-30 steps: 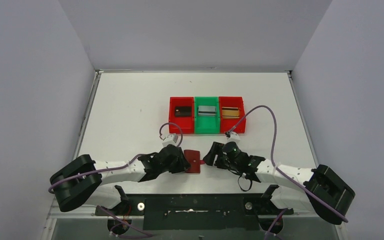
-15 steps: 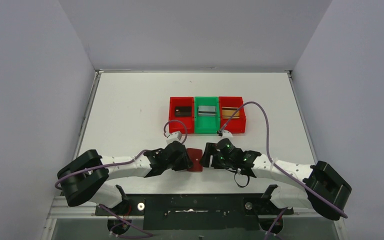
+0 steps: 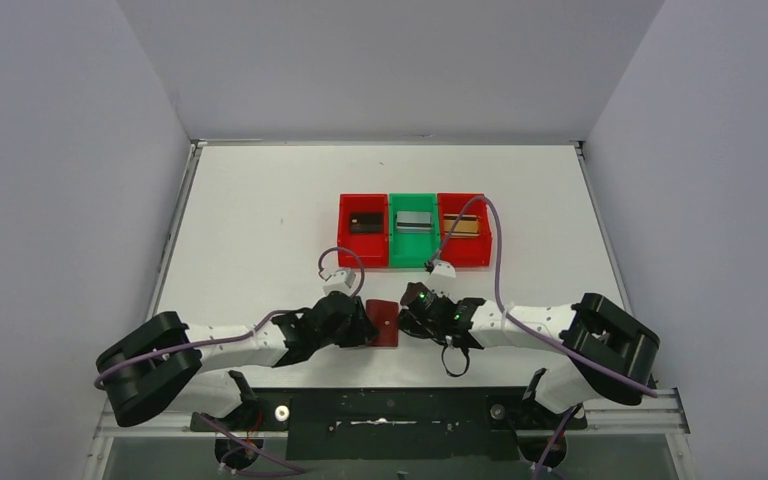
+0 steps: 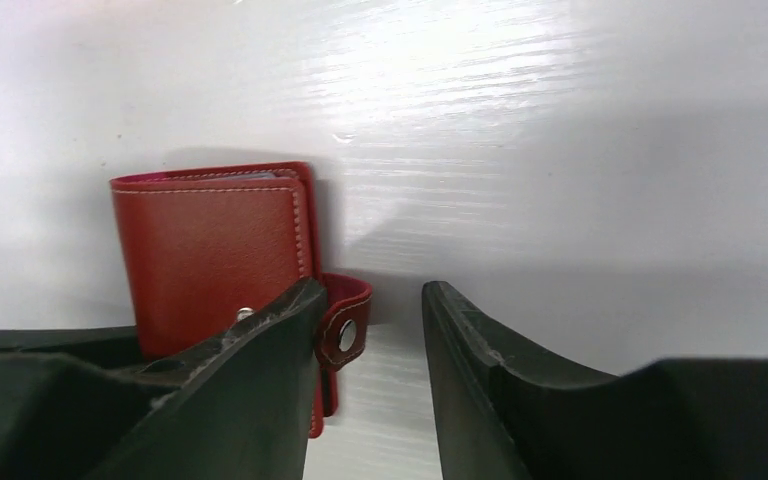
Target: Take the credit cards out of the card holder
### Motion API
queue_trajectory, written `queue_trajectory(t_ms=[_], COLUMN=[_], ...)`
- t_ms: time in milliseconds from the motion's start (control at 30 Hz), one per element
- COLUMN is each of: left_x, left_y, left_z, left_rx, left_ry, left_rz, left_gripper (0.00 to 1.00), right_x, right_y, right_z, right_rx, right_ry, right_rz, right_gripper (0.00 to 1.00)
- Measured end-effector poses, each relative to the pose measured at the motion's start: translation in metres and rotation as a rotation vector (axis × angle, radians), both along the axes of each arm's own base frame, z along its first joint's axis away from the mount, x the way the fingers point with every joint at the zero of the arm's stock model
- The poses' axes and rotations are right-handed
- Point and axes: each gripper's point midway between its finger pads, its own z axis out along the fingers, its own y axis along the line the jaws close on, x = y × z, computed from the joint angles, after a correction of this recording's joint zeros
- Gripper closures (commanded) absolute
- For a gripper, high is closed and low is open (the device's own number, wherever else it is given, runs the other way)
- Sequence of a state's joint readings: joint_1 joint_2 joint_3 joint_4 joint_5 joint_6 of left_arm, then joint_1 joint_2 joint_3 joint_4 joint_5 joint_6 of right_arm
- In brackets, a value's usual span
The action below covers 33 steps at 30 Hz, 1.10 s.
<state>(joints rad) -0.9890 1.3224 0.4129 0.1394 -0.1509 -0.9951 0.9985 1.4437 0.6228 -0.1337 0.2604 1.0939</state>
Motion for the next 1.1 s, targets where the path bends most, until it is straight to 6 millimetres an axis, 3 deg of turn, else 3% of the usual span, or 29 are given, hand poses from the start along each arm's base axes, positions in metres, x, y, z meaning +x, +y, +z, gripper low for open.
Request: queue_trajectory(t_ms=[167, 333, 467, 500, 633, 867, 1100], left_x=[-0.002, -0.004, -0.007, -0.006, -0.010, -0.015, -0.001], left_y=[0.003, 0.004, 0.008, 0.008, 0.020, 0.042, 0.022], left_z=[-0.002, -0.001, 0.000, 0.005, 0.010, 0.010, 0.022], left_rx=[-0.026, -0.043, -0.028, -0.033, -0.002, 0.109, 0.218], left_ry=[-0.013, -0.019, -0.019, -0.023, -0.027, -0.021, -0.033], left_rz=[-0.005, -0.007, -0.015, -0.012, -0.003, -0.009, -0.054], left_gripper=[0.89, 0.69, 0.41, 0.38, 0.32, 0.30, 0.28], right_x=[0.001, 0.000, -0.004, -0.004, -0.007, -0.011, -0.016], right_y=[-0.008, -0.005, -0.002, -0.002, 0.002, 0.009, 0.009], right_z=[-0.003, -0.006, -0.006, -0.006, -0.005, -0.005, -0.004], right_rx=[-0.028, 0.014, 0.076, 0.089, 0.118, 0.183, 0.277], right_ry=[0.000, -0.009, -0.015, -0.016, -0.007, -0.004, -0.007], right_rz=[-0.024, -0.023, -0.019, -0.019, -0.012, 0.009, 0.003], right_gripper=[0.79, 0.93, 1.00, 1.00, 1.00, 1.00, 1.00])
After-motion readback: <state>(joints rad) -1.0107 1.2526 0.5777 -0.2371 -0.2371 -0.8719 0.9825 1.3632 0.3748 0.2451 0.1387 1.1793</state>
